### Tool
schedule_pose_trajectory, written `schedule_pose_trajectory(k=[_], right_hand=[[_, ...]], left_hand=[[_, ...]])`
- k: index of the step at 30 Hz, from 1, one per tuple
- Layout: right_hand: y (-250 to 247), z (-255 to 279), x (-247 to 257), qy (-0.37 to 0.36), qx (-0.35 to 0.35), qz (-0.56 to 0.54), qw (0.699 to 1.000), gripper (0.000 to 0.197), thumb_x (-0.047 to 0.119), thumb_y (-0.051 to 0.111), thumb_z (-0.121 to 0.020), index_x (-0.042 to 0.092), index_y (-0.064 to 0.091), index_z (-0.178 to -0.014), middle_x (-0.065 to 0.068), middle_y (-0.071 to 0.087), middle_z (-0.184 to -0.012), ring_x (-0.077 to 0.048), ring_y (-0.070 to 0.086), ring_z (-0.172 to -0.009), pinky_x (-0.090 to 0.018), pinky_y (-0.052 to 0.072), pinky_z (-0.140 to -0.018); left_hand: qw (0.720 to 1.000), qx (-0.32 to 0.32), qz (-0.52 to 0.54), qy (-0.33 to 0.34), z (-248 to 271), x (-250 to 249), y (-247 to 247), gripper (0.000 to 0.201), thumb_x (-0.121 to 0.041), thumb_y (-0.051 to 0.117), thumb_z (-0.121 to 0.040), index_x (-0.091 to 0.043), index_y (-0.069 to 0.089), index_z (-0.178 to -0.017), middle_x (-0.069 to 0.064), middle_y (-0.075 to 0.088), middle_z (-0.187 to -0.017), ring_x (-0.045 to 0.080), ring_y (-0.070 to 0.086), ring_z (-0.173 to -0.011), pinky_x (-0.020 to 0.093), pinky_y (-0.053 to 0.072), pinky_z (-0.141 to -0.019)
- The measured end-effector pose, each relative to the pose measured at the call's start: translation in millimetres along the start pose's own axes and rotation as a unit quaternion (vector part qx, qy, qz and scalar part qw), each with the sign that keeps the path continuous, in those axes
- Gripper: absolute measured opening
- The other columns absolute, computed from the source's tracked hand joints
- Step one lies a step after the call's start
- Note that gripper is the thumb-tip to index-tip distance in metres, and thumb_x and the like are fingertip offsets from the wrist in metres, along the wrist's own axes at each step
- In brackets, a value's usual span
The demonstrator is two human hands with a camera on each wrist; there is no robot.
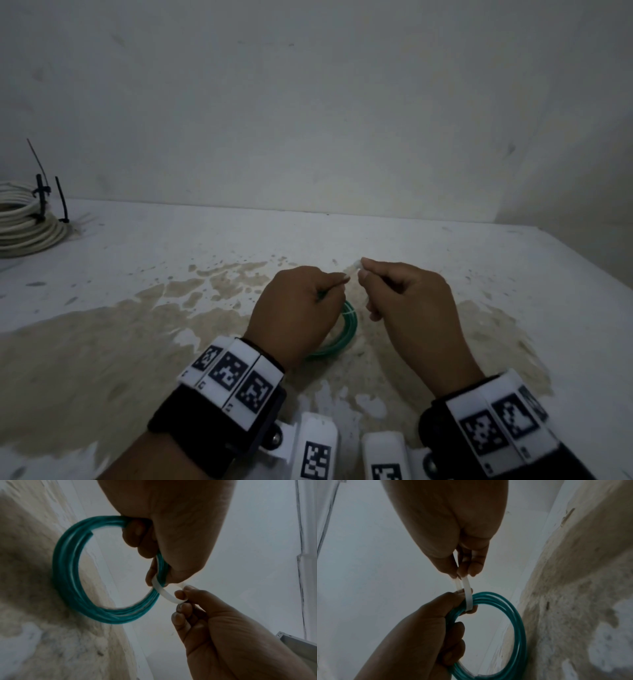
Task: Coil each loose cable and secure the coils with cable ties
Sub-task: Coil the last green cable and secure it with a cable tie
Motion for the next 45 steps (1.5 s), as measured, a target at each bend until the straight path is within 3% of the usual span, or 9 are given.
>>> schedule_pose_trajectory(k=[5, 11, 13, 15, 19, 23, 27, 39, 45], right_hand=[[-0.2, 0.3, 3.0, -0.01, 0.008, 0.011, 1.0, 0.018, 0.013, 0.063, -0.088, 0.012, 0.073, -0.103, 0.015, 0.059, -0.06, 0.003, 0.058, -0.055, -0.001, 0.041, -0.054], [-0.9, 1.4, 5.9, 0.015, 0.054, -0.009, 0.998, 0.012, 0.014, 0.063, -0.087, 0.019, 0.074, -0.086, 0.015, 0.058, -0.052, 0.002, 0.057, -0.049, -0.006, 0.043, -0.053], [-2.9, 1.3, 5.3, 0.048, 0.072, -0.053, 0.995, 0.016, 0.016, 0.063, -0.088, 0.017, 0.07, -0.075, 0.002, 0.061, -0.051, -0.005, 0.057, -0.045, -0.013, 0.048, -0.052], [-3.1, 1.4, 3.6, 0.102, 0.082, -0.13, 0.983, 0.009, 0.016, 0.063, -0.089, 0.011, 0.069, -0.085, -0.006, 0.065, -0.059, -0.013, 0.058, -0.048, -0.024, 0.053, -0.054], [-2.1, 1.4, 4.6, 0.1, 0.047, -0.161, 0.981, 0.006, 0.012, 0.062, -0.088, 0.012, 0.068, -0.092, -0.004, 0.065, -0.061, -0.01, 0.057, -0.05, -0.023, 0.052, -0.054], [-2.9, 1.7, 4.7, 0.074, 0.027, -0.136, 0.988, 0.002, 0.015, 0.065, -0.086, 0.016, 0.067, -0.086, -0.002, 0.067, -0.068, -0.007, 0.059, -0.054, -0.022, 0.05, -0.051], [-1.9, 2.3, 3.6, 0.083, 0.064, -0.101, 0.989, 0.004, 0.017, 0.067, -0.084, 0.016, 0.068, -0.08, 0.004, 0.064, -0.065, 0.002, 0.056, -0.053, -0.009, 0.04, -0.049], [-2.1, 2.9, 7.1, 0.053, 0.044, -0.063, 0.996, 0.008, 0.021, 0.068, -0.084, 0.016, 0.074, -0.083, 0.007, 0.069, -0.073, 0.004, 0.057, -0.055, -0.009, 0.044, -0.055], [-2.7, 4.3, 5.8, 0.039, -0.002, -0.057, 0.998, 0.013, 0.024, 0.068, -0.084, 0.016, 0.074, -0.092, 0.012, 0.07, -0.08, 0.001, 0.064, -0.07, -0.012, 0.052, -0.066]], left_hand=[[1.0, -0.013, -0.01, 0.021, -0.9, -0.7, 0.2, 0.025, -0.021, 0.057, -0.093, -0.009, 0.072, -0.077, -0.008, 0.048, -0.055, 0.013, 0.048, -0.056, 0.029, 0.037, -0.058], [0.994, -0.008, -0.053, 0.096, -0.4, -4.7, -0.8, 0.028, -0.024, 0.049, -0.089, -0.01, 0.071, -0.079, -0.014, 0.033, -0.054, 0.008, 0.038, -0.051, 0.024, 0.027, -0.05], [0.99, -0.017, -0.068, 0.122, -0.5, -5.9, -1.9, 0.027, -0.024, 0.049, -0.087, -0.011, 0.072, -0.081, -0.011, 0.037, -0.055, 0.012, 0.04, -0.052, 0.026, 0.029, -0.048], [0.99, -0.021, -0.051, 0.129, -0.2, -6.6, -1.6, 0.031, -0.028, 0.045, -0.089, -0.014, 0.073, -0.087, -0.004, 0.052, -0.059, 0.014, 0.048, -0.056, 0.029, 0.038, -0.05], [0.999, 0.003, 0.026, 0.017, -1.8, 0.9, 2.4, 0.03, -0.032, 0.05, -0.094, -0.016, 0.074, -0.102, 0.002, 0.072, -0.091, 0.014, 0.064, -0.086, 0.029, 0.05, -0.082], [0.999, -0.003, 0.016, 0.039, -1.3, 1.7, 5.5, 0.04, -0.034, 0.044, -0.087, -0.007, 0.068, -0.071, 0.002, 0.062, -0.062, 0.012, 0.055, -0.06, 0.036, 0.045, -0.061], [0.992, -0.042, -0.023, 0.115, 0.0, -1.2, 2.0, 0.04, -0.035, 0.042, -0.09, -0.01, 0.069, -0.074, 0.001, 0.057, -0.061, 0.017, 0.053, -0.059, 0.034, 0.044, -0.054], [0.988, -0.037, -0.022, 0.148, 1.7, -5.3, 3.1, 0.033, -0.031, 0.042, -0.087, -0.013, 0.065, -0.07, 0.001, 0.057, -0.06, 0.016, 0.053, -0.055, 0.035, 0.045, -0.048], [0.998, 0.013, 0.037, 0.039, 0.3, -1.1, 6.2, 0.037, -0.037, 0.044, -0.087, -0.016, 0.073, -0.08, -0.006, 0.07, -0.074, 0.004, 0.061, -0.071, 0.018, 0.047, -0.064]])
Point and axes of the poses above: each hand's wrist, its own z-axis away from the middle knuckle, its own y-axis out of the palm, x = y × z, the point moved 3 cm from there along -z, towards the middle knuckle
